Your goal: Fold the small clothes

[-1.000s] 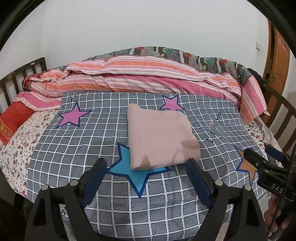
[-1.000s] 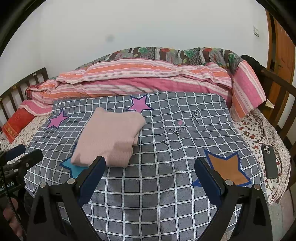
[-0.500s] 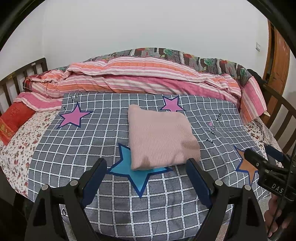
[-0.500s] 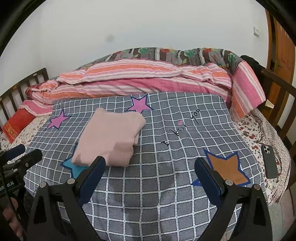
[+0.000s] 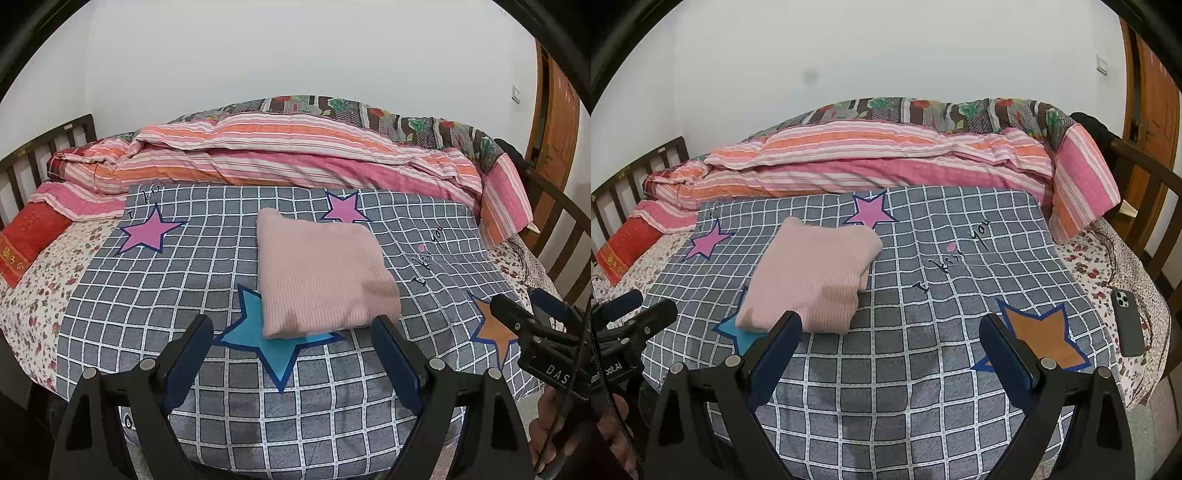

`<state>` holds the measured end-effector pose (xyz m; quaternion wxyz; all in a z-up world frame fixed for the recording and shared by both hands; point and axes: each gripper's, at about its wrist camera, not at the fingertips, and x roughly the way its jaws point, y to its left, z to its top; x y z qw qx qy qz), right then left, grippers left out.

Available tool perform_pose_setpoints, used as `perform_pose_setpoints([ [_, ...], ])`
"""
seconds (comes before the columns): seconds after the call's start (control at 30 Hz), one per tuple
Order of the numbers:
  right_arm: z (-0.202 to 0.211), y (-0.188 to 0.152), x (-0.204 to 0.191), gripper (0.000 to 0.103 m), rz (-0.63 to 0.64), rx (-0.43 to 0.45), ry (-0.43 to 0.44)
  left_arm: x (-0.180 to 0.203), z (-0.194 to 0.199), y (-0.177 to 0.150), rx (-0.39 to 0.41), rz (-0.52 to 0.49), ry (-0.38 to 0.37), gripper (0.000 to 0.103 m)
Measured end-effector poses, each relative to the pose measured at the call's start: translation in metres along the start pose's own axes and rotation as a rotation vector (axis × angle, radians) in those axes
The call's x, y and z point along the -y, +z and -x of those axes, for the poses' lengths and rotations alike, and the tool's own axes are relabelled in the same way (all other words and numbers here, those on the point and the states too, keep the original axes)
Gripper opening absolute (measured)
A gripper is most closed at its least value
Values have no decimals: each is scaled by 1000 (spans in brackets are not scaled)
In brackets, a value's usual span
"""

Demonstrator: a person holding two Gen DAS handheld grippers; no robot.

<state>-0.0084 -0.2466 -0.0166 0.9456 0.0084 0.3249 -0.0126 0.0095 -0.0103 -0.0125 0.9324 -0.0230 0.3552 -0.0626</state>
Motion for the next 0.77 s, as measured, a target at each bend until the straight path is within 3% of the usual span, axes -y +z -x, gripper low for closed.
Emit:
perform_pose_setpoints([
  [0.77,5,6,-8,95,12,18,6,-5,1,3,16,0,24,88],
])
